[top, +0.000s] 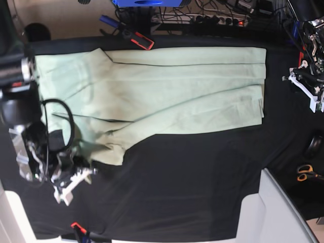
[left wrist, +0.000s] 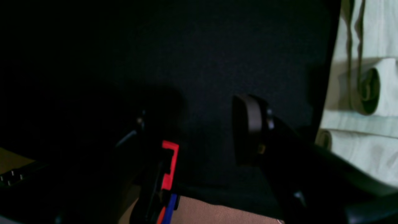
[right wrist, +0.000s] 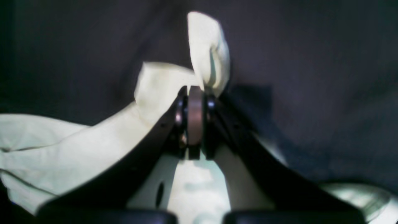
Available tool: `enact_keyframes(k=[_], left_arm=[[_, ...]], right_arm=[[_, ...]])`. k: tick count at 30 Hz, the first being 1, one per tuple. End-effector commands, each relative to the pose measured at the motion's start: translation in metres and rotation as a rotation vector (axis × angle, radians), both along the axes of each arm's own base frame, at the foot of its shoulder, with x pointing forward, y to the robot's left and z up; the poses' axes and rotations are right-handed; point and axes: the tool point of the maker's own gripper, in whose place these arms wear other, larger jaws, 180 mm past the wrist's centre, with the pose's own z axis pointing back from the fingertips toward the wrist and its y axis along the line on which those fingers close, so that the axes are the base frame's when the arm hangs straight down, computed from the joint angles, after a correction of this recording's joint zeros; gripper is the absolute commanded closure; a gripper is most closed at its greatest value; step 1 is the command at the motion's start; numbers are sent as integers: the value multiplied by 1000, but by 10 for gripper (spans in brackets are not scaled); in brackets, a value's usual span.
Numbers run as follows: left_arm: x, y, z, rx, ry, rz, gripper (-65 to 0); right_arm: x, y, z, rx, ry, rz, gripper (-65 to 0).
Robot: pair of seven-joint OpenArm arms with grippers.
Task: Fold the T-shirt properly
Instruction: 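Pull the hem corner toward the collar with the right gripper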
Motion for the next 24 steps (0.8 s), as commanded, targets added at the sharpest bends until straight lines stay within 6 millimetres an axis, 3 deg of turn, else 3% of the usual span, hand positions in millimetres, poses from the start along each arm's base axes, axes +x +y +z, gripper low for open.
enact_keyframes(k=[1,10,24], left_arm=[[9,12,15,37,-38,0,-334],[11,10,15,36,-38,-6,-334],[21,9,20,36,-59,-7,-334]], right_arm=[[15,-6,25,19,-70,-26,0],[-35,-18,50,89,-62,-82,0],[-127,-24,42,102,20,-116,0]])
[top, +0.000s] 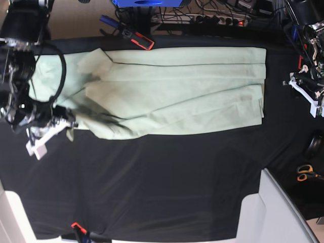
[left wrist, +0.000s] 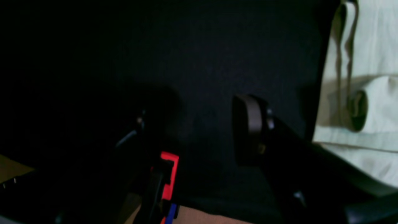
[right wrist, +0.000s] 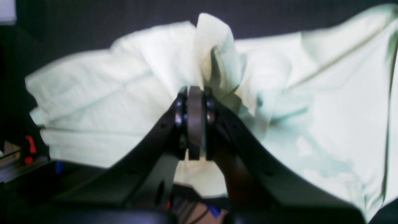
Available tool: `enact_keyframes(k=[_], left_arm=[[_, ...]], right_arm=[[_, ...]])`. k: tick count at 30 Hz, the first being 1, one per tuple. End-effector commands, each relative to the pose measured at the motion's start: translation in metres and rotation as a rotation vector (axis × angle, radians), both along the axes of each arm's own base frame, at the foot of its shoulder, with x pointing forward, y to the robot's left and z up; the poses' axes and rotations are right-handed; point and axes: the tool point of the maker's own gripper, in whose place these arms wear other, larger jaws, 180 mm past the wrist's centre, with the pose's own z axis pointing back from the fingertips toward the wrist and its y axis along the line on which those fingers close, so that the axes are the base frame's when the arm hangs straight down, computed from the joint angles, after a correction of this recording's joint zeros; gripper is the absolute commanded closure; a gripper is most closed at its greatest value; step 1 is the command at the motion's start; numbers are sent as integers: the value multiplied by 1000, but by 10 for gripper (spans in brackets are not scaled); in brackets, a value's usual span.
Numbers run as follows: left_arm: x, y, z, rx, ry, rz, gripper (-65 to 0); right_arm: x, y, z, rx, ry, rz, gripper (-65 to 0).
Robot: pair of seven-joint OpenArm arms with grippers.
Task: Fold the T-shirt properly
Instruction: 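Pull the hem corner toward the collar with the right gripper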
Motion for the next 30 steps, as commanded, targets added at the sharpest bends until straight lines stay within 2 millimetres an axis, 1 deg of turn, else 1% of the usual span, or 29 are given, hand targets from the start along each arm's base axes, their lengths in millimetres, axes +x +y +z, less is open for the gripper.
enact_keyframes(k=[1,3,6,14,19,25,30], left_arm=[[8,10,14,33,-34,1,-334],[8,10,14,33,-34,1,-334],[8,10,14,33,-34,1,-334],[8,10,15,33,-36,1,-334],[8,10,15,33,-36,1,-334],[9,11,15,35,-36,1,-334],[8,11,15,36,-33,-2,-334]], right_arm=[[5,-3,11,-7,-44,2,0],[-7,-2,7,-12,-33,6,0],[-21,6,4,-1,-22,11,0],[-46,11,8,-17,-21,31,0],[-62,10,-1,-25,15,34,0],[-73,9,-7,-30,41,36,0],[-76,9,-9,-30,49,38,0]])
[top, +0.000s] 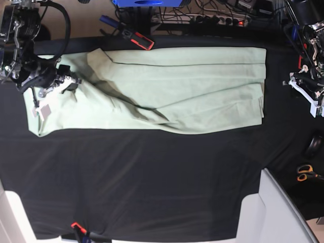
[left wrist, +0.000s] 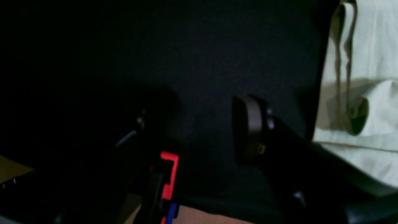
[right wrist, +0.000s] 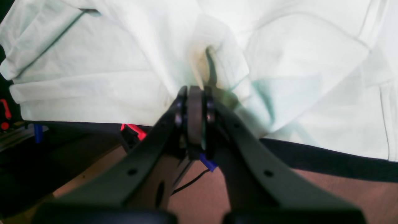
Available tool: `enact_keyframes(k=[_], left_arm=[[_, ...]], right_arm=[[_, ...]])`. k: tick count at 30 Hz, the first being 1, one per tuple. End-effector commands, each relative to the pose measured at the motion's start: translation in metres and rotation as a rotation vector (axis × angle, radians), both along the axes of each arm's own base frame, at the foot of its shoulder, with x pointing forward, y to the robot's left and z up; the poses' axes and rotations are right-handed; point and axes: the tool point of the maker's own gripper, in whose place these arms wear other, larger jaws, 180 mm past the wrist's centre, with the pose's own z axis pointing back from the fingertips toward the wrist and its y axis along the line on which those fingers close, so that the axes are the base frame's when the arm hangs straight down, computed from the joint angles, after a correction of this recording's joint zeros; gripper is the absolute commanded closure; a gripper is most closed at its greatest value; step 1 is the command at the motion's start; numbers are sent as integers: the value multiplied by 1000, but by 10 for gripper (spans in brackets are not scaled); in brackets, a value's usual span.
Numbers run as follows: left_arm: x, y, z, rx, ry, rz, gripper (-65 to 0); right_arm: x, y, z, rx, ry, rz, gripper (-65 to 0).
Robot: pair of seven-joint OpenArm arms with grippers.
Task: Fold the T-shirt properly
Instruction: 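Pull the hem corner toward the collar with the right gripper, then grasp the folded edge with the left gripper and smooth the shirt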
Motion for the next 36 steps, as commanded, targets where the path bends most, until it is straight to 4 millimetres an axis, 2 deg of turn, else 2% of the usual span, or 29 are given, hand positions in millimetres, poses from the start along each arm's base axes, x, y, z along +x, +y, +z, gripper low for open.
enact_keyframes(k=[1,9,14,16,18,22,26,30,36], left_arm=[[10,7,13,33,-28,-15,-334],[18,-54,-17,-55,17,-147,-346],[29,-89,-9,-275,-100,-170,-477],[26,-100,-8,-335,-117,-198,-522],[27,-106,-4,-337,-130,-217,-539],[33,-117,18,-312,-182,-274,-534],[40,-119,31,-283,-207,-290,-534],[42,-108,27,-270,-207,-202,-534],[37,-97,3,-301,-160,-129,-534]], right_arm=[[8,-1,7,-5,-38,7,0],[12,1,9,3,-61,-3,0],[13,0,8,3,-66,-9,0],[13,0,8,3,-67,-8,0],[13,0,8,3,-69,-8,0],[14,0,9,3,-72,-9,0],[14,0,9,3,-72,-9,0],[14,0,9,3,-72,-8,0],[15,0,10,2,-75,-7,0]])
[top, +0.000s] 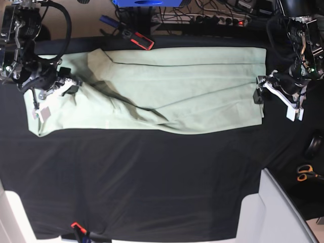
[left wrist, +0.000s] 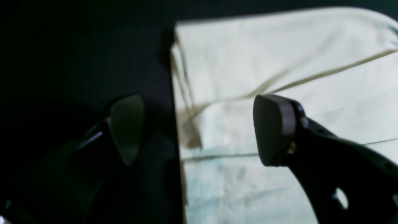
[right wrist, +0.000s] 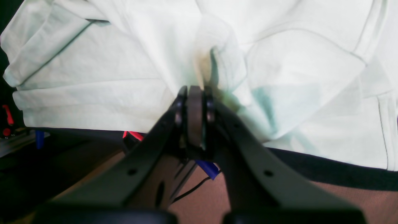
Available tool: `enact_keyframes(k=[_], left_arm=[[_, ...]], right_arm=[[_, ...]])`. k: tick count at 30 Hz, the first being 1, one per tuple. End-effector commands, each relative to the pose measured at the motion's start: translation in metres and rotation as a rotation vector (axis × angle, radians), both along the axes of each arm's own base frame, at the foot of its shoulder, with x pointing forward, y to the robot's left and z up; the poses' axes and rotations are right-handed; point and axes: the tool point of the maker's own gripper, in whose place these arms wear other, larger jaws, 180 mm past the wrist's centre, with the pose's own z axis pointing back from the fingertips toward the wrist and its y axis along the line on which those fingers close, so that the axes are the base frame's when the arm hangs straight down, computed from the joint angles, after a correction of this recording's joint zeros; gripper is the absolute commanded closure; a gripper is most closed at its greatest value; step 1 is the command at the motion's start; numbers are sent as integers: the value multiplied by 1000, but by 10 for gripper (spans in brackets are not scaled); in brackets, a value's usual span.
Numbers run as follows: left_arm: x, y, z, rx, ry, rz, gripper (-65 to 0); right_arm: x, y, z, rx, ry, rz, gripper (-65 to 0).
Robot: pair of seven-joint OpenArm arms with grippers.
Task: Fold the T-shirt properly
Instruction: 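Grasp the folded edge with the left gripper and smooth the shirt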
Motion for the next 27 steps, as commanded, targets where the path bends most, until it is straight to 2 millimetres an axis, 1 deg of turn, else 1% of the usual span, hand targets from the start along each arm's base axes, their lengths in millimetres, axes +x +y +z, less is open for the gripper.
enact_keyframes(k=[1,3,7,9,13,16,17,18,19,25,26,27], left_arm=[[12,8,10,16,-37,1,-534],[11,12,3,45,-10,-1,-534],[10,-1,-10,90,29,-40,-534],[16,-13,-13,95,30,-64,-534],[20,-33,-21,93,46,-110,-534],[19,-39,-24,86,49,-112,-531],[19,-39,-24,85,48,-110,-519],[19,-39,-24,85,48,-110,-492],[19,-39,-24,85,48,-110,-450],[17,-37,-24,84,50,-103,-109],[17,-36,-24,84,50,-101,-67],[17,-36,-24,85,50,-102,-42]], right_arm=[[8,0,8,2,-36,4,0],[8,0,8,3,-36,3,0],[7,3,7,10,-36,3,0],[7,5,7,16,-34,2,0],[7,5,8,17,-36,3,0],[7,5,7,17,-35,4,0],[7,5,7,17,-35,4,0],[7,5,7,17,-35,4,0],[7,5,7,17,-35,4,0],[7,5,7,17,-35,4,0],[7,5,7,17,-35,4,0],[7,5,7,17,-35,4,0]])
